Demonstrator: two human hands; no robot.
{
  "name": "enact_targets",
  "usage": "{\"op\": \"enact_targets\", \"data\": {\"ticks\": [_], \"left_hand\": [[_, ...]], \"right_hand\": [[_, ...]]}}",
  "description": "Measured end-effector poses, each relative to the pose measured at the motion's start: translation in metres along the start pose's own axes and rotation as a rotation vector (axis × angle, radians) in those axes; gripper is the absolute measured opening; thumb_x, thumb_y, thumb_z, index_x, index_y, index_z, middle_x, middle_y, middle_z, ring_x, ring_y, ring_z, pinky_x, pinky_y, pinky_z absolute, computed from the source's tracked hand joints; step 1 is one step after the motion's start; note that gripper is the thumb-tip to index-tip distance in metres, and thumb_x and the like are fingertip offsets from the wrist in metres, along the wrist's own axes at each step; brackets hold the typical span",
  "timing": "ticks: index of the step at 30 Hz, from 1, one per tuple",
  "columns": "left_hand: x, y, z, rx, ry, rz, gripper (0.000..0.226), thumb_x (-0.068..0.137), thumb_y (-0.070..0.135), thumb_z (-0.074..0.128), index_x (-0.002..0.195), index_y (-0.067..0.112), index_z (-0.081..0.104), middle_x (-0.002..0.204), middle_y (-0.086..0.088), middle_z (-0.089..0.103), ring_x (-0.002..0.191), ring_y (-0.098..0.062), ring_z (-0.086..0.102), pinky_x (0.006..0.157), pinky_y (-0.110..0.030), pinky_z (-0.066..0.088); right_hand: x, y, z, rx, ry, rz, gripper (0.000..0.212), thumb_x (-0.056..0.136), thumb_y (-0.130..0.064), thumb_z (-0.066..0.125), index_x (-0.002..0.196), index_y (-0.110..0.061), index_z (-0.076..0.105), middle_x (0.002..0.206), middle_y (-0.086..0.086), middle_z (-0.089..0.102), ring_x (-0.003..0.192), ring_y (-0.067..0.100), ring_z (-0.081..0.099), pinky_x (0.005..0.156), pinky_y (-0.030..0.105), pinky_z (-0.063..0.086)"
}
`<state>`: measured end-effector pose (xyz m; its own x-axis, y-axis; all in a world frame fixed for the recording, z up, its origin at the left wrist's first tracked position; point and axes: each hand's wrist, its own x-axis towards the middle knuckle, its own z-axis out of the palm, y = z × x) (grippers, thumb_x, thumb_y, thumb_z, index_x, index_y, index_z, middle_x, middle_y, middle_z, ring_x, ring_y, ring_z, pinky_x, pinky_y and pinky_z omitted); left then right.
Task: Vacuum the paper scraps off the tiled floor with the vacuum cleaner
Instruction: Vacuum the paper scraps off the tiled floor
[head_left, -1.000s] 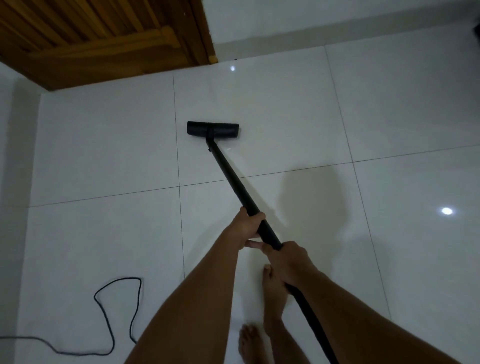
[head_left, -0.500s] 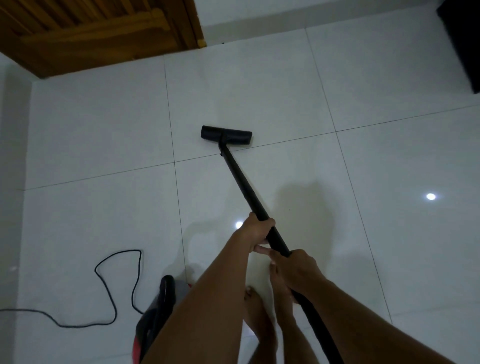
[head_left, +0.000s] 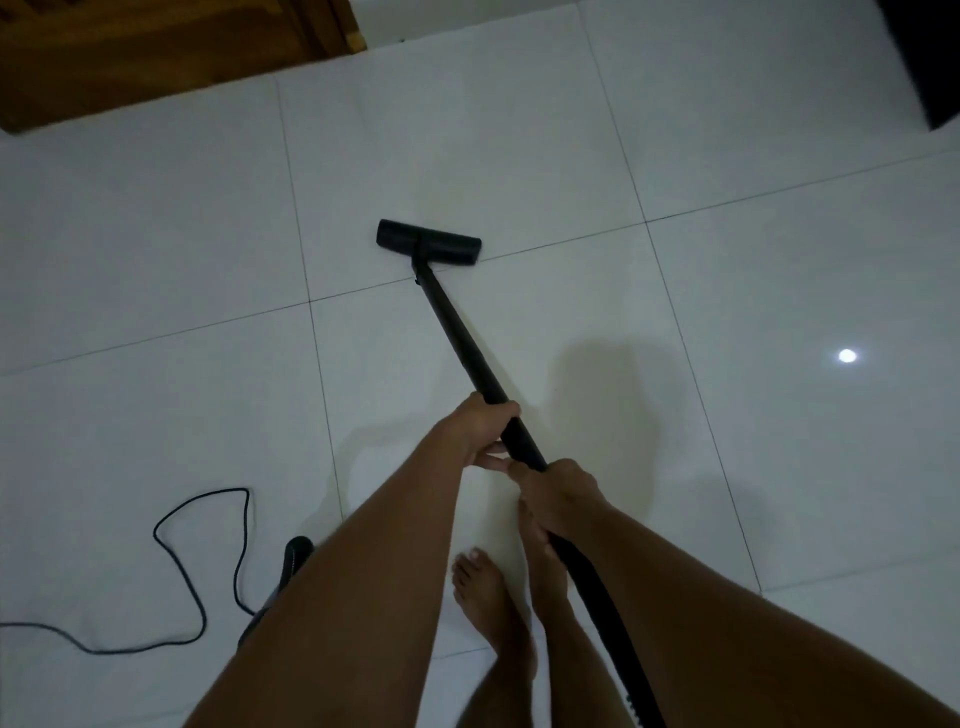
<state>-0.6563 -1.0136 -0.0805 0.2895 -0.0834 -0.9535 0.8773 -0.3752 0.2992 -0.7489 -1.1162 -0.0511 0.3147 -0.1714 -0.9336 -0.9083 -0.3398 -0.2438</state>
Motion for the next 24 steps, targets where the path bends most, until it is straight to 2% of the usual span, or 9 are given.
{"op": "enact_targets", "data": {"ticks": [3, 6, 9, 12, 14, 15, 17, 19, 24], "left_hand": [[0.007, 0.012, -0.002, 0.024, 0.006, 0.004, 0.036, 0.098, 0.021, 0.058, 0.132, 0.013, 0.048, 0.107, -0.009, 0.064, 0.086, -0.022, 0.066, 0.053, -0.034, 0.06], [0.015, 0.022, -0.002, 0.041, 0.014, 0.004, 0.036, 0.097, 0.02, 0.058, 0.131, 0.012, 0.05, 0.108, -0.01, 0.064, 0.084, -0.022, 0.067, 0.051, -0.033, 0.059], [0.025, 0.03, -0.003, 0.064, 0.031, 0.01, 0.037, 0.096, 0.021, 0.059, 0.13, 0.011, 0.05, 0.112, -0.011, 0.064, 0.084, -0.022, 0.068, 0.057, -0.035, 0.062], [0.031, 0.036, -0.002, 0.054, 0.041, 0.011, 0.036, 0.096, 0.02, 0.059, 0.129, 0.01, 0.05, 0.117, -0.013, 0.062, 0.083, -0.022, 0.067, 0.053, -0.036, 0.061], [0.034, 0.041, 0.0, 0.042, 0.038, 0.017, 0.035, 0.097, 0.019, 0.059, 0.129, 0.01, 0.05, 0.119, -0.014, 0.061, 0.083, -0.022, 0.066, 0.046, -0.033, 0.058], [0.035, 0.043, 0.0, 0.037, 0.035, 0.021, 0.035, 0.097, 0.019, 0.059, 0.129, 0.009, 0.05, 0.118, -0.014, 0.061, 0.083, -0.021, 0.066, 0.045, -0.031, 0.057], [0.035, 0.049, 0.0, 0.027, 0.025, 0.038, 0.035, 0.096, 0.019, 0.059, 0.129, 0.009, 0.051, 0.113, -0.012, 0.063, 0.083, -0.021, 0.067, 0.046, -0.03, 0.056], [0.036, 0.053, 0.0, 0.031, 0.022, 0.061, 0.035, 0.096, 0.021, 0.06, 0.128, 0.01, 0.052, 0.112, -0.011, 0.066, 0.086, -0.019, 0.067, 0.049, -0.03, 0.058], [0.029, 0.059, 0.0, 0.022, 0.06, 0.11, 0.033, 0.094, 0.023, 0.061, 0.125, 0.011, 0.056, 0.11, -0.01, 0.068, 0.092, -0.018, 0.067, 0.06, -0.031, 0.06]], "right_hand": [[0.007, -0.01, -0.005, 0.019, -0.014, 0.004, 0.044, 0.094, -0.053, 0.058, 0.098, -0.01, 0.054, 0.07, 0.007, 0.066, 0.042, 0.018, 0.058, 0.055, 0.032, 0.054], [0.01, -0.019, -0.014, 0.026, -0.04, 0.017, 0.045, 0.095, -0.053, 0.056, 0.091, -0.008, 0.052, 0.053, 0.006, 0.061, 0.037, 0.02, 0.055, 0.05, 0.028, 0.051], [0.019, -0.025, -0.02, 0.081, -0.102, 0.064, 0.05, 0.094, -0.053, 0.058, 0.102, -0.003, 0.054, 0.042, 0.005, 0.056, 0.032, 0.02, 0.051, 0.043, 0.022, 0.047], [0.03, -0.033, -0.026, 0.155, -0.167, 0.124, 0.047, 0.091, -0.051, 0.062, 0.101, -0.006, 0.054, 0.056, 0.009, 0.061, 0.032, 0.02, 0.056, 0.047, 0.026, 0.054], [0.037, -0.038, -0.03, 0.165, -0.182, 0.104, 0.043, 0.092, -0.047, 0.063, 0.1, -0.005, 0.056, 0.069, 0.011, 0.066, 0.042, 0.021, 0.063, 0.059, 0.032, 0.06], [0.041, -0.04, -0.032, 0.174, -0.179, 0.067, 0.042, 0.093, -0.044, 0.063, 0.105, -0.004, 0.056, 0.074, 0.011, 0.067, 0.048, 0.022, 0.066, 0.061, 0.034, 0.061], [0.045, -0.045, -0.036, 0.177, -0.148, -0.033, 0.04, 0.095, -0.037, 0.063, 0.117, -0.005, 0.053, 0.079, 0.011, 0.066, 0.052, 0.02, 0.063, 0.053, 0.03, 0.056], [0.049, -0.049, -0.038, 0.123, -0.101, -0.103, 0.035, 0.097, -0.035, 0.06, 0.118, -0.008, 0.052, 0.077, 0.011, 0.062, 0.05, 0.018, 0.057, 0.045, 0.026, 0.05], [0.043, -0.058, -0.042, 0.026, -0.046, -0.147, 0.033, 0.099, -0.039, 0.058, 0.114, -0.011, 0.051, 0.078, 0.01, 0.063, 0.048, 0.019, 0.056, 0.044, 0.026, 0.051]]}}
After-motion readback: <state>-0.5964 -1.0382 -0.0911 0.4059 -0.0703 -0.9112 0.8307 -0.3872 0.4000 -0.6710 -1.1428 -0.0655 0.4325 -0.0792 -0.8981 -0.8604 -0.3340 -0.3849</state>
